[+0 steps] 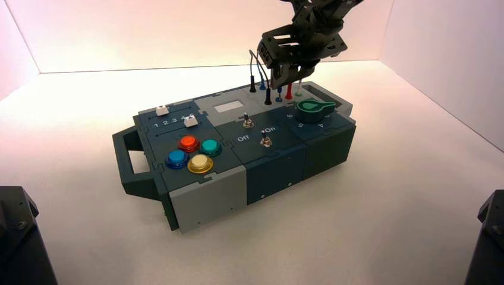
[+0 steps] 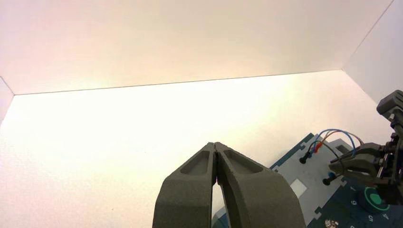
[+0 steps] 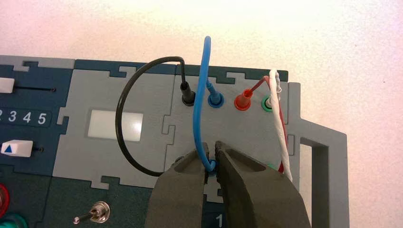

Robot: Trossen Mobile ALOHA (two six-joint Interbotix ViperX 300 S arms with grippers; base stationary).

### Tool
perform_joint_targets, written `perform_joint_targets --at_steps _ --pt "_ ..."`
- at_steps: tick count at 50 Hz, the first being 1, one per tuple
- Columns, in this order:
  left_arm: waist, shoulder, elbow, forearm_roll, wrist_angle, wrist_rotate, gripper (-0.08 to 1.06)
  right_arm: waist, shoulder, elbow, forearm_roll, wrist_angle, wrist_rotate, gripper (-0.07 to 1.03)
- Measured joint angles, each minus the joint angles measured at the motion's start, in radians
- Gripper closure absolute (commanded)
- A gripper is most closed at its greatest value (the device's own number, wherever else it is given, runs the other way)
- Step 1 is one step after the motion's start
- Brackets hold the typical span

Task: Insert the blue wire.

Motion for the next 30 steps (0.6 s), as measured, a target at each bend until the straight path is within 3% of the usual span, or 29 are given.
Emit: perform_joint_targets --at_steps 30 --pt "0.000 -0.003 0.002 0.000 0.000 0.000 1.01 -0.005 -0.015 0.002 -0.002 -0.012 0.006 0.98"
